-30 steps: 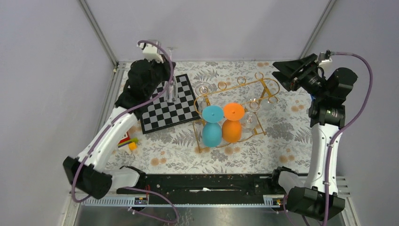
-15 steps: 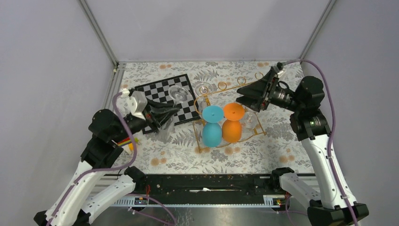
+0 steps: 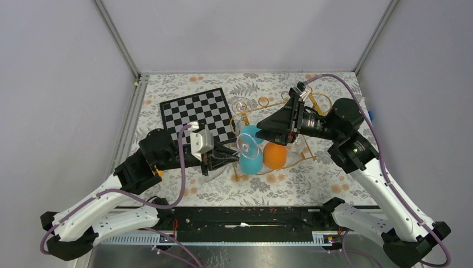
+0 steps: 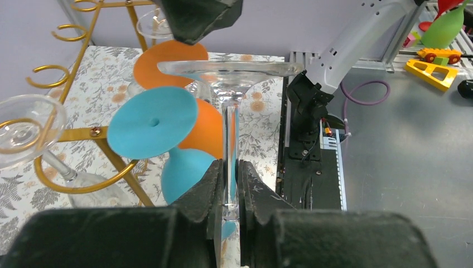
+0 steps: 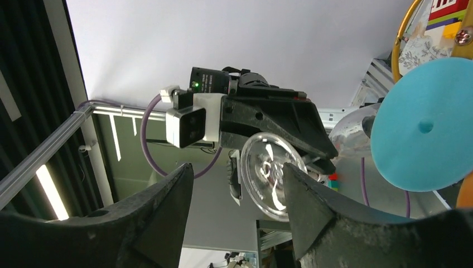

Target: Place the wine glass upside down on the wine glass rack

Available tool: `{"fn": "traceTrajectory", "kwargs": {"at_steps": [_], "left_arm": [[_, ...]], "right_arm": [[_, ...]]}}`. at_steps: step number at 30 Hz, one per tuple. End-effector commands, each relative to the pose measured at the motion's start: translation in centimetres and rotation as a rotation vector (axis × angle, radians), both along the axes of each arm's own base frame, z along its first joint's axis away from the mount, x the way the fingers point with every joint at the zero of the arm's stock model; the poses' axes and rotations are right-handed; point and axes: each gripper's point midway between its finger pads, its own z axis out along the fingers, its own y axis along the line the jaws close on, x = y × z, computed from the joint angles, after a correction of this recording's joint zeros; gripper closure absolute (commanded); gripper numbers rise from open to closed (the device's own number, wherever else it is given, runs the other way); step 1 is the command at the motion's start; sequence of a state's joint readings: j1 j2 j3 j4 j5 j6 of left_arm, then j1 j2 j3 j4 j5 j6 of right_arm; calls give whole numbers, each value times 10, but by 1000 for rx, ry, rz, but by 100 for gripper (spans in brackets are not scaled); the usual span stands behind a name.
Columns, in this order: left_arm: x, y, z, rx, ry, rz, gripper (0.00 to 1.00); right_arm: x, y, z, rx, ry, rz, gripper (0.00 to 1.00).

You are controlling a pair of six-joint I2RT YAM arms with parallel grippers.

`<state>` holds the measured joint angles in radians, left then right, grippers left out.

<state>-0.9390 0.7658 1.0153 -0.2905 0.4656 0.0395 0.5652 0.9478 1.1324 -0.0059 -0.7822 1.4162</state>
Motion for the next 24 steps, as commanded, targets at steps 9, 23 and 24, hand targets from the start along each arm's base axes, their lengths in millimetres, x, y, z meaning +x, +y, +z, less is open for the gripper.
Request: {"fn": "traceTrajectory", "kwargs": {"at_steps": [9, 23, 24], "left_arm": [[-2, 13, 64, -142, -208, 80, 100], [18, 2, 64, -145, -202, 157, 100], [20, 2, 64, -147, -201, 167, 100]], "right_arm": [[0, -2, -7, -27, -23, -58, 31], [-16, 17, 15, 81, -38, 86, 44], [-17, 17, 17, 88, -41, 89, 46]]}}
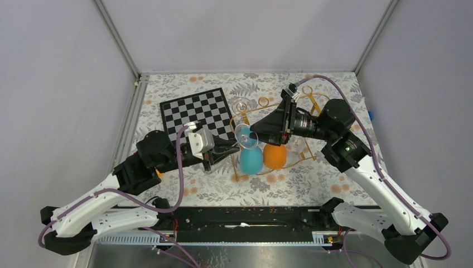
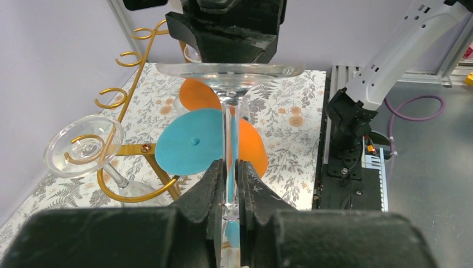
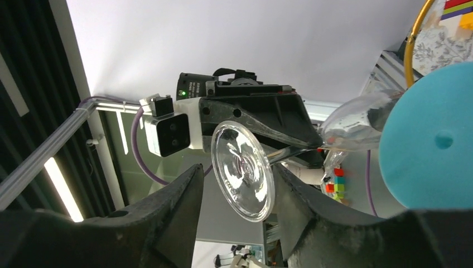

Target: Place the wine glass upside down on the wine glass rack

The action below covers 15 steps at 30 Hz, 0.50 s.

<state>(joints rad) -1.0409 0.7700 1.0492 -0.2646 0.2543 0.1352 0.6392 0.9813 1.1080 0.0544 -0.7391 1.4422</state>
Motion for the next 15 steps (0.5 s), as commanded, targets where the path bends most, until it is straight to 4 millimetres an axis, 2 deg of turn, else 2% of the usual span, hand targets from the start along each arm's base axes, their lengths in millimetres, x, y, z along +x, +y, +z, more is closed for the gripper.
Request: {"fn": "traceTrajectory", "kwargs": {"at_steps": [1, 6, 13, 15], "left_arm": [[10, 3, 43, -123, -83, 59, 100], [17, 5, 41, -118, -80, 103, 100], [19, 9, 38, -106, -84, 121, 100], [20, 11, 37, -102, -84, 130, 100]], "right_arm": [[-15, -1, 26, 89, -66, 60, 48], [-19, 1, 34, 123, -66, 93, 66], [-22, 11, 32, 126, -45, 151, 73], [-23, 13, 34, 130, -47, 165, 82]]}}
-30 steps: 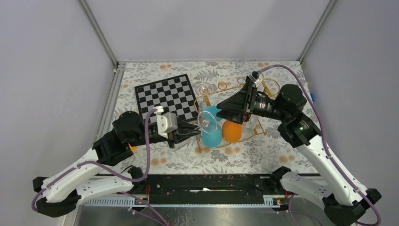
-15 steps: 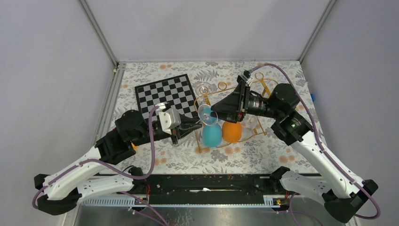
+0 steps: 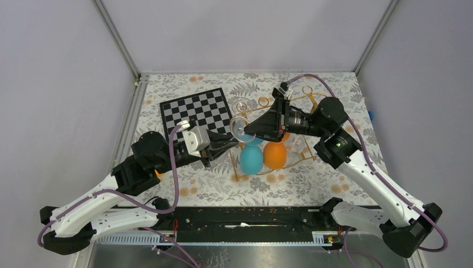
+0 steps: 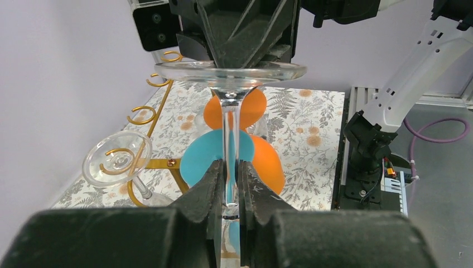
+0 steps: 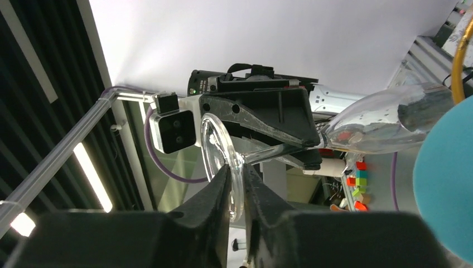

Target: Place the wine glass upside down on the wine glass rack

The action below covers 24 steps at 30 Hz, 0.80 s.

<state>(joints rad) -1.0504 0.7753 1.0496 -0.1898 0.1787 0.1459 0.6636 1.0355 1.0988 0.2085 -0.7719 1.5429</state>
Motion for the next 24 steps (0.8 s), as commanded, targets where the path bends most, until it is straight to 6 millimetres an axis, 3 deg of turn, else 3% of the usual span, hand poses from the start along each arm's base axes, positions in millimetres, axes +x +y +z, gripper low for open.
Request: {"fn": "traceTrajectory", "kwargs": {"at_steps": [1, 3, 6, 7, 11, 17, 24], "left_arm": [[7, 12, 20, -42, -43, 67, 100], [9, 14, 18, -35, -41, 79, 100], [10, 18, 14, -20, -37, 94, 100], [10, 19, 13, -15, -36, 100, 94], [11, 28, 9, 13, -33, 123, 44], [14, 47, 11, 9, -39, 194, 4], [16, 75, 20, -45, -38, 285, 1]], "right_arm": [[-22, 3, 22, 66, -70, 100, 89], [-21, 5, 23, 68, -71, 107, 100], [-17, 9, 24, 70, -76, 118, 100], [-17, 10, 29, 80, -84, 126, 100], [-18, 12, 53, 111, -129, 154, 100], [-16, 13, 80, 135, -179, 146, 100], [14, 32, 117, 184, -252, 123, 100]]}}
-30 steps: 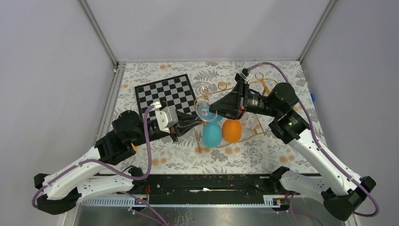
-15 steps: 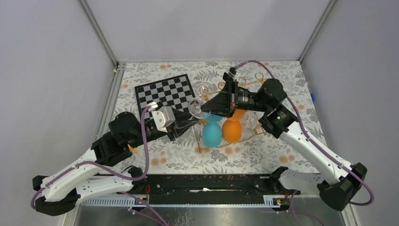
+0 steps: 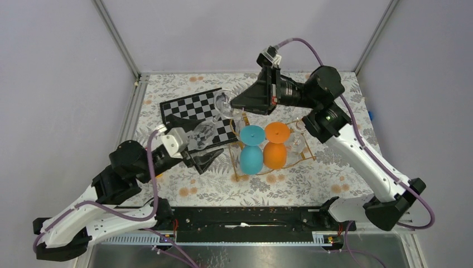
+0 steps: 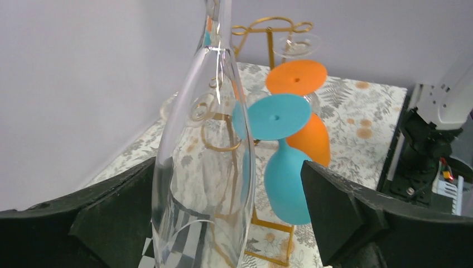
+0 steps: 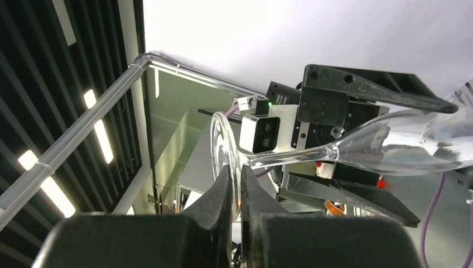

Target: Place the wine glass upside down on the wine glass rack

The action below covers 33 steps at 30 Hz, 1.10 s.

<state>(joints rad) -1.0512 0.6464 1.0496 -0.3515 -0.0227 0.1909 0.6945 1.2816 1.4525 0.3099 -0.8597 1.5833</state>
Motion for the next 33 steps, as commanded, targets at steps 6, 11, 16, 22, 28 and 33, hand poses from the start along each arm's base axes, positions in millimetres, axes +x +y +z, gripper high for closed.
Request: {"fn": "traceTrajectory", "kwargs": {"at_steps": [6, 11, 16, 22, 28, 33], "left_arm": [[-1, 28, 14, -83, -4, 80, 1], [-7, 21, -2, -81, 53, 38, 1], [-9, 16, -14, -77, 95, 21, 1], [1, 24, -18, -60, 97, 92, 1], [5, 32, -18, -65, 96, 134, 1], [7, 32, -22, -73, 120, 148, 1]], "right_arm": [[69, 9, 47, 80, -158, -123, 100], [134, -6, 32, 53, -137, -265, 100], [189, -31, 17, 19, -120, -382, 100], [198, -33, 23, 52, -103, -326, 100], [203, -31, 18, 42, -103, -325, 100], [204, -34, -5, -12, -102, -382, 100]]}}
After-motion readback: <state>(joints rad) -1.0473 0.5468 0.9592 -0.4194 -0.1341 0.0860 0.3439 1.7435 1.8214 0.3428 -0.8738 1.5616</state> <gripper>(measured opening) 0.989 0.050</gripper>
